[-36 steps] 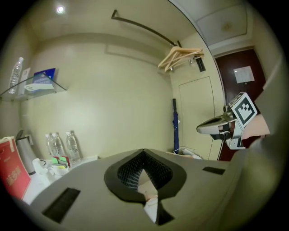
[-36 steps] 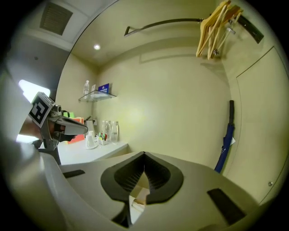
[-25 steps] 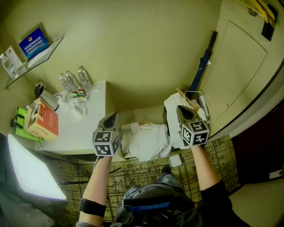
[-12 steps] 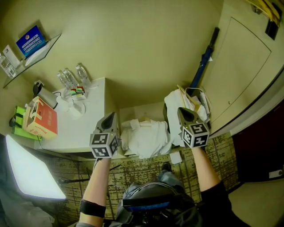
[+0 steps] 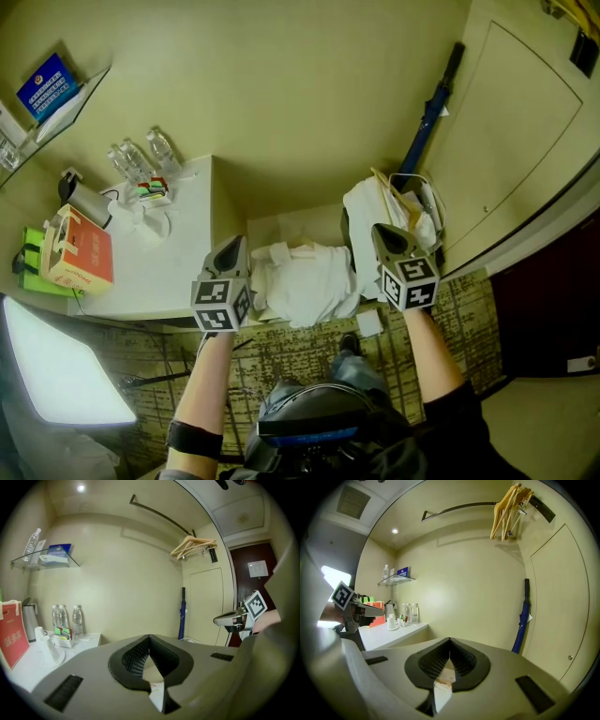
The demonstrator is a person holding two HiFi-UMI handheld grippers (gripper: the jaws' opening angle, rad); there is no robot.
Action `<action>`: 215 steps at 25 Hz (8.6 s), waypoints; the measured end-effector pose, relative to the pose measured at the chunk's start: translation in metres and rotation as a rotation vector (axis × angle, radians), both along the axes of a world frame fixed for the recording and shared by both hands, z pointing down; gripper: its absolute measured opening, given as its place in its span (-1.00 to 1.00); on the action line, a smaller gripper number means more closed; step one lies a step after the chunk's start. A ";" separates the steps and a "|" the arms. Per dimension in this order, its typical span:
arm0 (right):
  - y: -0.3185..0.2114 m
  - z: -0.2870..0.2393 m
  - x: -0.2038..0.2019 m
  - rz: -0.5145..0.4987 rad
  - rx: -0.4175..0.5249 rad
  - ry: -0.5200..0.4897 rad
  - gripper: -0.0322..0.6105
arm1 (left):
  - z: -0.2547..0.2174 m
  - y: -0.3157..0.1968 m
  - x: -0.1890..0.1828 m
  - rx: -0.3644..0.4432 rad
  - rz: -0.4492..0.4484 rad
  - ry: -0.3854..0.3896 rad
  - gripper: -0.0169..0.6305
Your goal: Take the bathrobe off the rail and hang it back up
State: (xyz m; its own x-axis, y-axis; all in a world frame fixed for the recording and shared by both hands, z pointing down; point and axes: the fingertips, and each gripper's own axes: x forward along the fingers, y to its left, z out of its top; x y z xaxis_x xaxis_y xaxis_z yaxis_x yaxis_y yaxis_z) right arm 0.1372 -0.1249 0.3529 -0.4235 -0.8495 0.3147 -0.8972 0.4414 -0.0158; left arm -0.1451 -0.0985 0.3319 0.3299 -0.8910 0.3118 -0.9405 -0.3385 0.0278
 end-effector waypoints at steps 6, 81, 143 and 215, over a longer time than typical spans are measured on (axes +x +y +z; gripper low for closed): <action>-0.017 0.016 0.009 -0.016 -0.034 -0.009 -0.84 | 0.019 -0.016 0.014 -0.032 -0.005 -0.019 -0.90; -0.223 0.729 -0.155 -0.614 -1.048 0.440 -0.18 | 0.739 -0.245 0.045 -0.949 0.725 -0.508 -0.48; -0.199 -0.096 -0.161 -0.102 0.647 0.608 -0.41 | -0.059 -0.220 0.059 0.496 0.017 -0.762 -0.54; -0.213 -0.688 -0.092 0.205 1.012 0.708 -0.40 | -0.653 -0.256 0.134 0.907 0.142 -0.613 -0.54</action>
